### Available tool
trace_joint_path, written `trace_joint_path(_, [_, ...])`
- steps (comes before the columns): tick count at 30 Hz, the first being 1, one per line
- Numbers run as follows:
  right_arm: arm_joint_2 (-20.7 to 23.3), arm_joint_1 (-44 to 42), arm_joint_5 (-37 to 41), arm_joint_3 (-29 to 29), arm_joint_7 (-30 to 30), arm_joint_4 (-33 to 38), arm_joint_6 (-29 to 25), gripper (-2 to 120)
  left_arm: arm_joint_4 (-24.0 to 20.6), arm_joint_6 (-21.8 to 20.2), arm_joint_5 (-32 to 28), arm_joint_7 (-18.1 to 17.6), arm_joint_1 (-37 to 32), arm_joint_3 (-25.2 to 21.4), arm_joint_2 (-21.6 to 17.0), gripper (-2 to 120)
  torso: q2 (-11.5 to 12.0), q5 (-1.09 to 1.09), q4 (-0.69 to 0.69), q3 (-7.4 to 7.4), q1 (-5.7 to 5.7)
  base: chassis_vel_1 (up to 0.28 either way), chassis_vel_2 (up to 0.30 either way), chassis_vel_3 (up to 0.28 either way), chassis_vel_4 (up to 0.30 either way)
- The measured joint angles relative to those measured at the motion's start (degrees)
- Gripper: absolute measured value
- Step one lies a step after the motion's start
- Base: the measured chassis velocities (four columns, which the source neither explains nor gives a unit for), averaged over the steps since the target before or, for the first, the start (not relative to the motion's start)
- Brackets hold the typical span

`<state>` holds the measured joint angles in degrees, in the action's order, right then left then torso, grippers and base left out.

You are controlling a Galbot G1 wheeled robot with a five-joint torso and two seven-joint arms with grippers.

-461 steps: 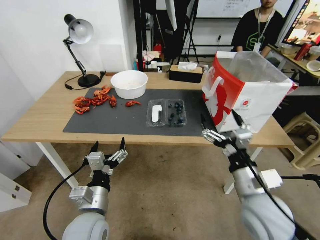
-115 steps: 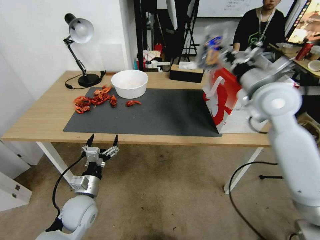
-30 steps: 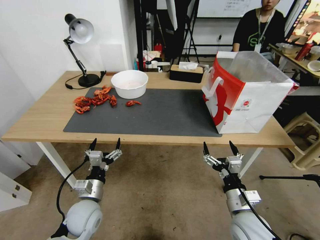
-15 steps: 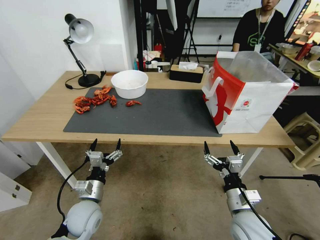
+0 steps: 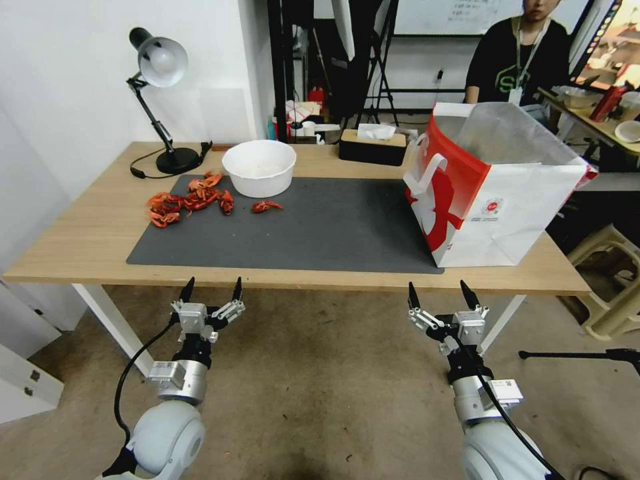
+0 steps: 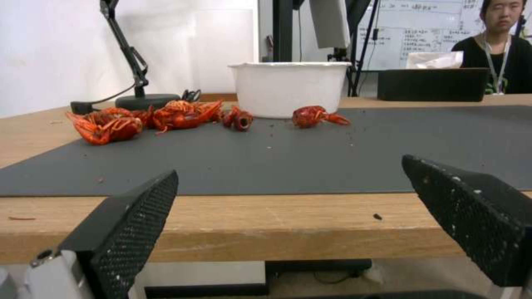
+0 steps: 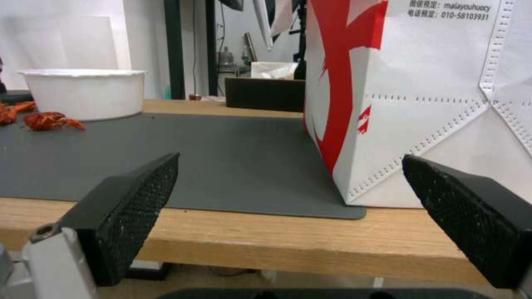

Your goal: Close the takeout container lid, then place the container into the takeout bag.

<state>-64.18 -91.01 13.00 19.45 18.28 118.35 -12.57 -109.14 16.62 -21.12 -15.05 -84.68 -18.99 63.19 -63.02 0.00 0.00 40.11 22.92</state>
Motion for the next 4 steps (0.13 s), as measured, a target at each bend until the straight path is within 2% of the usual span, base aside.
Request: trace_joint_path(4, [0.0,0.0,0.0,0.0,0.0,0.0,0.0,100,0.0,0.0,0.0,0.0,0.0,0.0,0.0,100,0.0,0.00,0.00,0.00,0.00,0.000,0.000,0.000,0.000])
